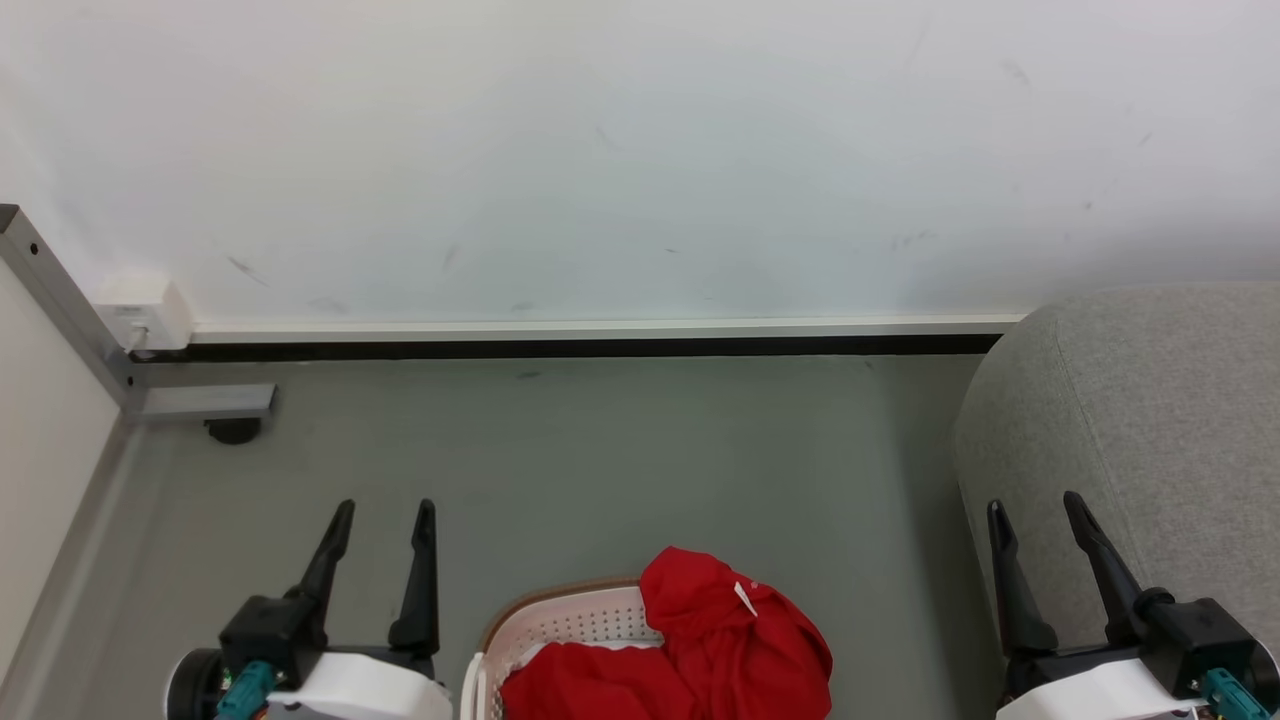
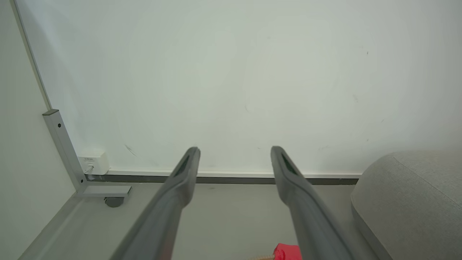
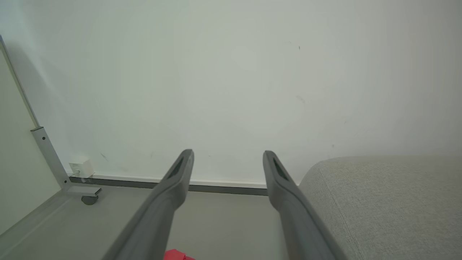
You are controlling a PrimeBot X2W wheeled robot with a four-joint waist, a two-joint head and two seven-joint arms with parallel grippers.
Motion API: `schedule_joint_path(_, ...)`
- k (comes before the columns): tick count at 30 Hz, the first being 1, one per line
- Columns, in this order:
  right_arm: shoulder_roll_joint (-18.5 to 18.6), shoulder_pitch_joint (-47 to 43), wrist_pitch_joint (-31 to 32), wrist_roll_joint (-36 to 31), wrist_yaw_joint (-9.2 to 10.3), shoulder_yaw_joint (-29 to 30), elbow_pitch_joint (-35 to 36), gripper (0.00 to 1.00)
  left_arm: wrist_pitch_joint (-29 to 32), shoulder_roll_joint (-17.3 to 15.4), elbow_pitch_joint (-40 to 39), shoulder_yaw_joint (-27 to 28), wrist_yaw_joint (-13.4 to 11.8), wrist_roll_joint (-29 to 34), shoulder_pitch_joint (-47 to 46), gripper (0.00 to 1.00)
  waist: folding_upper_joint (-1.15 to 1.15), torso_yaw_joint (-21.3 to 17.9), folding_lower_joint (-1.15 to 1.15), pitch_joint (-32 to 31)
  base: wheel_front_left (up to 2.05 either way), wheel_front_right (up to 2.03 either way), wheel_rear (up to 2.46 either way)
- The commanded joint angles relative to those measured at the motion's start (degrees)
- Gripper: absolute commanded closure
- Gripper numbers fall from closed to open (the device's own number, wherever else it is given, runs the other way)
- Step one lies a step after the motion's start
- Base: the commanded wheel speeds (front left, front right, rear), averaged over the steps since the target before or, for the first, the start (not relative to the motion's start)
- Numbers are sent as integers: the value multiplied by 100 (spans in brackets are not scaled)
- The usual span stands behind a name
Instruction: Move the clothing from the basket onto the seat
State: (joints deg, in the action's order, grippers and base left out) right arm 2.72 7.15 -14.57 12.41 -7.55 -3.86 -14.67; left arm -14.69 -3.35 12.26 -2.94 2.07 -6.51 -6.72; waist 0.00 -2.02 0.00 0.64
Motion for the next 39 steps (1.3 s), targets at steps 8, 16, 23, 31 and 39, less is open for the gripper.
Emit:
schedule_joint_path(8,31,64,-66,-189,12,-46,16,0,-49,13,47,60,53,231,-72,0,0,4,0,14,0,0,0)
schedule_joint_path(16,31,69,-66,-155,12,-60,2,0,-49,29,56,99,81,225,-63,0,0,5,0,2,0,0,0)
schedule_joint_path(23,31,72,-66,-119,12,-78,4,0,-49,36,57,135,82,196,-46,0,0,-4,0,-1,0,0,0)
schedule_joint_path(31,30,101,-66,-92,12,-93,-17,0,-49,39,84,158,108,148,-60,0,0,-43,0,15,0,0,0)
schedule_joint_path(39,30,128,-66,189,12,-137,18,0,-49,39,221,107,119,145,-58,0,0,-195,0,94,0,0,0)
